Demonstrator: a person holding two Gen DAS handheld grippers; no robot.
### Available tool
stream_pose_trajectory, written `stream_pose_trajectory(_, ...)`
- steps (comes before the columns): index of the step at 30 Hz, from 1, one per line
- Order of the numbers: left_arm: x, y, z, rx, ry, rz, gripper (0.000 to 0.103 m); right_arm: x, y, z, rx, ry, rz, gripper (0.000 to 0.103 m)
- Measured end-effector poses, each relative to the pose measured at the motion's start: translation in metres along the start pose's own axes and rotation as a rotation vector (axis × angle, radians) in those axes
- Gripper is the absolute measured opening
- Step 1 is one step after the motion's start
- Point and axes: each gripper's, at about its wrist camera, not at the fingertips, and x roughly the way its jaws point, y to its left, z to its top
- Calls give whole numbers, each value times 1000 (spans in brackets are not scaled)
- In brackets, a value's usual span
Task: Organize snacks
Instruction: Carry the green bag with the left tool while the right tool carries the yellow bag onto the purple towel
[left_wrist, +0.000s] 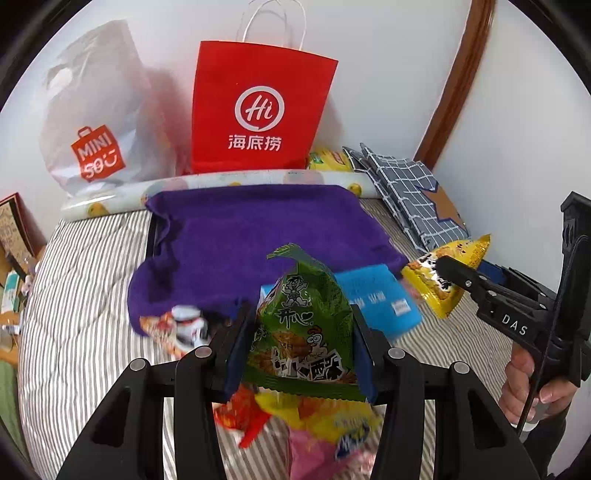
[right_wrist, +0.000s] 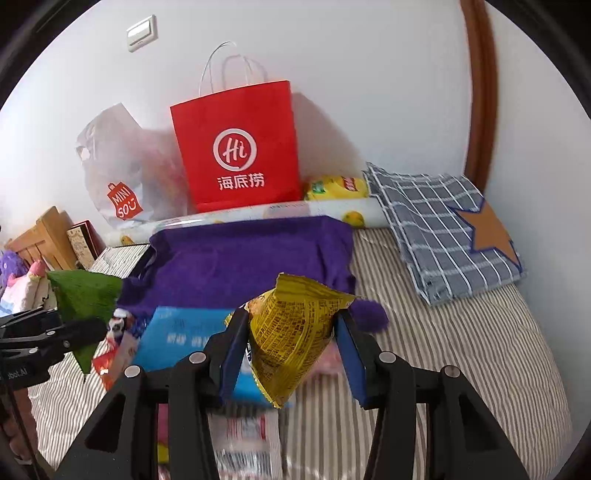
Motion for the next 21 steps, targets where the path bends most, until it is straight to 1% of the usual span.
stream_pose_trajectory(4, 11, 6, 21, -6, 6, 1, 49, 15, 3, 18, -18, -5, 10, 45)
stream_pose_trajectory(9, 22, 18, 43, -14, 6, 34, 49, 35, 1, 39, -22, 0, 21, 45)
stream_pose_trajectory(16, 36, 53, 71, -63, 4, 77, 49, 64, -6, 67, -24, 9, 25, 45)
stream_pose_trajectory(21, 52, 78, 86, -107, 21, 85, 49, 89, -11, 83, -40, 26, 10, 44)
